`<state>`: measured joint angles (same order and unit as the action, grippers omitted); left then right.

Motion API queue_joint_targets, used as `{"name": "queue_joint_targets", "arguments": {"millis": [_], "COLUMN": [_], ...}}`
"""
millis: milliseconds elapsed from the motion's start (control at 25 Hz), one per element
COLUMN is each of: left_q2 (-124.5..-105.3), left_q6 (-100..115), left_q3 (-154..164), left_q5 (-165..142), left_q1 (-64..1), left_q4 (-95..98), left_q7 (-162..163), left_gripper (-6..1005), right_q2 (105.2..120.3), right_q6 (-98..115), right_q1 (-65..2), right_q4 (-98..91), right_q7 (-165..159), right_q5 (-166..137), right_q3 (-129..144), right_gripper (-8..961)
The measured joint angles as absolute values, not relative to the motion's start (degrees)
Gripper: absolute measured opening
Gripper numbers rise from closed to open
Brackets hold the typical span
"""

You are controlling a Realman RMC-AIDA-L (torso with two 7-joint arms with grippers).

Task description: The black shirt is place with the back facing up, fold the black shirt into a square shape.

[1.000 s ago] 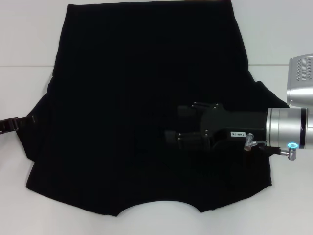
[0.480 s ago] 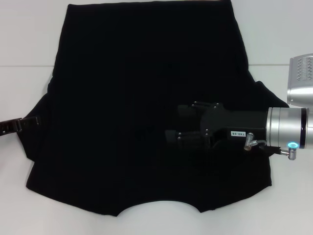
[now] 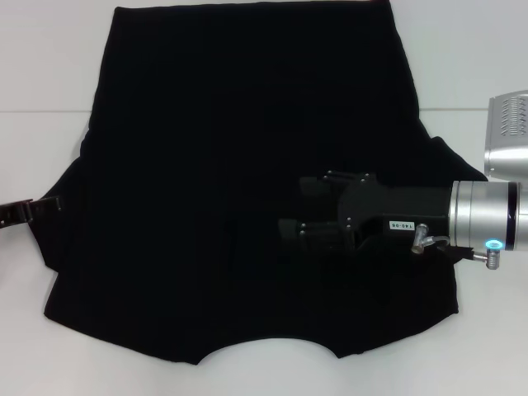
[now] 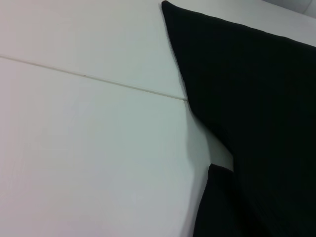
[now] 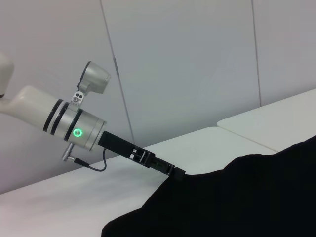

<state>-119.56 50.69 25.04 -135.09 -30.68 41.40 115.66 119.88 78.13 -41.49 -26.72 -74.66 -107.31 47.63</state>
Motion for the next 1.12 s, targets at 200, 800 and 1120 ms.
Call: {"name": "queue_joint_targets", "arguments": {"millis": [200, 800, 1120], "left_q2": [-119.62, -119.67, -119.76], "left_q6": [50.45, 50.76, 50.92], "left_q3": [25.04, 25.55, 26.85], "left_q5": [-135.09, -135.09, -135.09], "left_q1": [-30.65, -30.64, -30.6], "left_q4": [41.4, 41.4, 41.25], "left_q7": [115.55, 115.48, 115.4], "left_gripper": [872, 873, 873], "right_q2": [119.88, 119.88, 119.88], "right_q6": [78.09, 77.95, 77.92], "right_q1": [-41.49, -41.49, -41.48], "right_q4": [-26.72, -26.76, -26.8], "right_q7": [-74.63, -74.62, -74.59], "right_q5": [-107.31, -107.31, -107.31], "right_q3": [47.63, 47.63, 47.53], "right_gripper": [911, 911, 912]}}
